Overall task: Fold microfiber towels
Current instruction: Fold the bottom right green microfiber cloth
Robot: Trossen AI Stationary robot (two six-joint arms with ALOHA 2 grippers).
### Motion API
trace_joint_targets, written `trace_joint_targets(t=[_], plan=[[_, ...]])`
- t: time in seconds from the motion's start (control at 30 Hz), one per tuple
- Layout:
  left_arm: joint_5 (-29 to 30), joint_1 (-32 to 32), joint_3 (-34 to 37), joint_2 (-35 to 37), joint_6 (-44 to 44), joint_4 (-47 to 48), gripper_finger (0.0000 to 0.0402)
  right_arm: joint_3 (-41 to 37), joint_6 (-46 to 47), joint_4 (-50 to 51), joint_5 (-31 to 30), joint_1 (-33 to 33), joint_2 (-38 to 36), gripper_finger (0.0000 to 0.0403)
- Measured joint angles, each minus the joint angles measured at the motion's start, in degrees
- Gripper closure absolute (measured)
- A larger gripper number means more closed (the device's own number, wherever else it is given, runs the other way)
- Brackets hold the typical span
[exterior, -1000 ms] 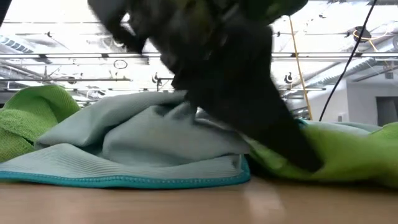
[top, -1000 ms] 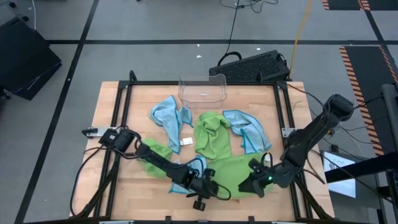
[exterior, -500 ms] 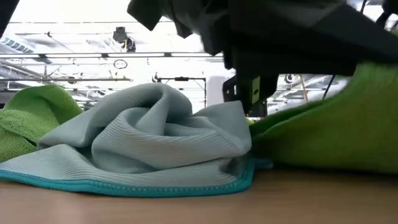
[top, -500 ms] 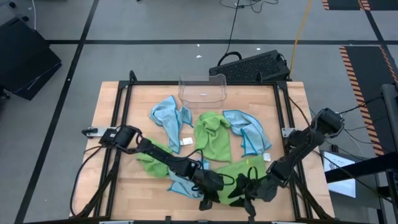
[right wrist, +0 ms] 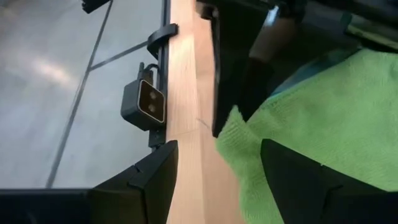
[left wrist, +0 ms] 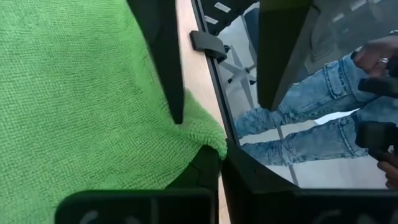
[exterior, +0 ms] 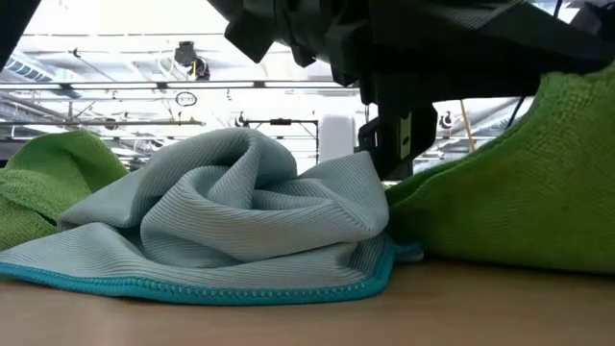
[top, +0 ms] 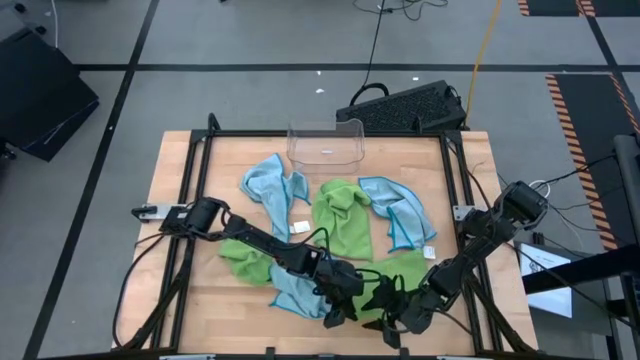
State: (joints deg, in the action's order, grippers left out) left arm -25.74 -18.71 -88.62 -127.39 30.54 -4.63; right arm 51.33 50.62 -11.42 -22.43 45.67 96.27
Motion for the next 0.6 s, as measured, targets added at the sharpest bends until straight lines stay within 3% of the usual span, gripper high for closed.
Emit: trace_joint_targets(t=[0.37, 0.6], plan=[[0.2, 0.3, 0.0, 0.0, 0.0, -4.1, 0.0394, 0.0, -8.2, 1.4, -0.2, -1.9, 0.0, 0.0191], [0.4, 0.7, 0.0, 0.0, -0.4, -3.9, 0.0397, 0.0, -11.8, 1.2, 4.9, -3.9, 0.2, 0.0254]])
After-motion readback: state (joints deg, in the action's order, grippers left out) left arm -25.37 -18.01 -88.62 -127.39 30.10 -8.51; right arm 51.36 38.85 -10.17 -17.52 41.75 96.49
